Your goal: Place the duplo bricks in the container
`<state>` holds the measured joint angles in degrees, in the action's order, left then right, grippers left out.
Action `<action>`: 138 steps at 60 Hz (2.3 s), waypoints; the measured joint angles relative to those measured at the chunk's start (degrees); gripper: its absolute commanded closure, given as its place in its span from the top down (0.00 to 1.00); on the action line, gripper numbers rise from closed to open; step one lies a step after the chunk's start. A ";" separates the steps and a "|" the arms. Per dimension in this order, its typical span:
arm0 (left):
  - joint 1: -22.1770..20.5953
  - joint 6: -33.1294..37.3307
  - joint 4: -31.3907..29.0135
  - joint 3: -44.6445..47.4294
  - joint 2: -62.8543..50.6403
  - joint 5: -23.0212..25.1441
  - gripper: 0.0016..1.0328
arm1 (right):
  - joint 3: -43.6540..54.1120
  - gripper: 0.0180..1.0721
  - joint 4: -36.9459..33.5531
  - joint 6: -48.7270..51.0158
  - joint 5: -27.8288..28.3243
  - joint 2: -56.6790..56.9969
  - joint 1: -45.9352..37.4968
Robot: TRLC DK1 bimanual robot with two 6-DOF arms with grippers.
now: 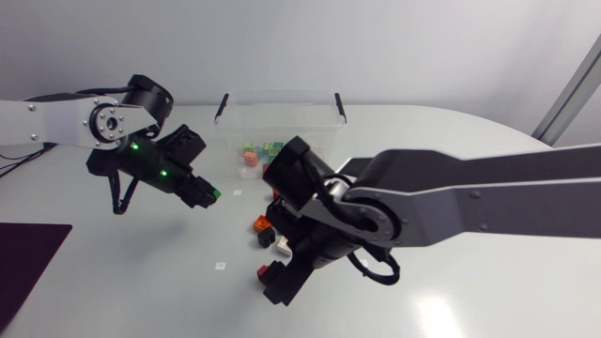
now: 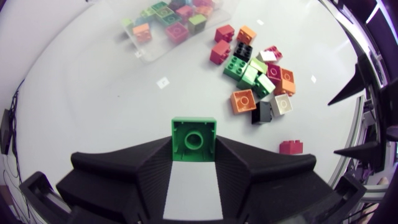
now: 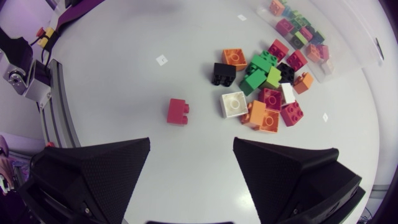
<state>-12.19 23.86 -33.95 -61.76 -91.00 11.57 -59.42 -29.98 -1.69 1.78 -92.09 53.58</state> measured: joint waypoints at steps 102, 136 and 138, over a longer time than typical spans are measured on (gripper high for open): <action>5.22 -12.31 21.84 -16.33 -4.79 7.96 0.17 | -19.91 0.27 -10.12 -2.38 1.05 -25.38 2.58; 0.52 -13.35 23.54 -25.42 -16.81 7.93 0.75 | -17.20 0.27 -11.96 -1.81 2.64 -8.87 -8.04; 0.52 -13.35 23.56 -25.53 -17.11 7.93 0.82 | -17.79 0.27 -12.52 -1.42 2.91 -8.24 -9.44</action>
<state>-11.66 10.50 -10.39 -87.29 -108.12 19.51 -77.21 -42.50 -3.11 4.69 -100.33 44.14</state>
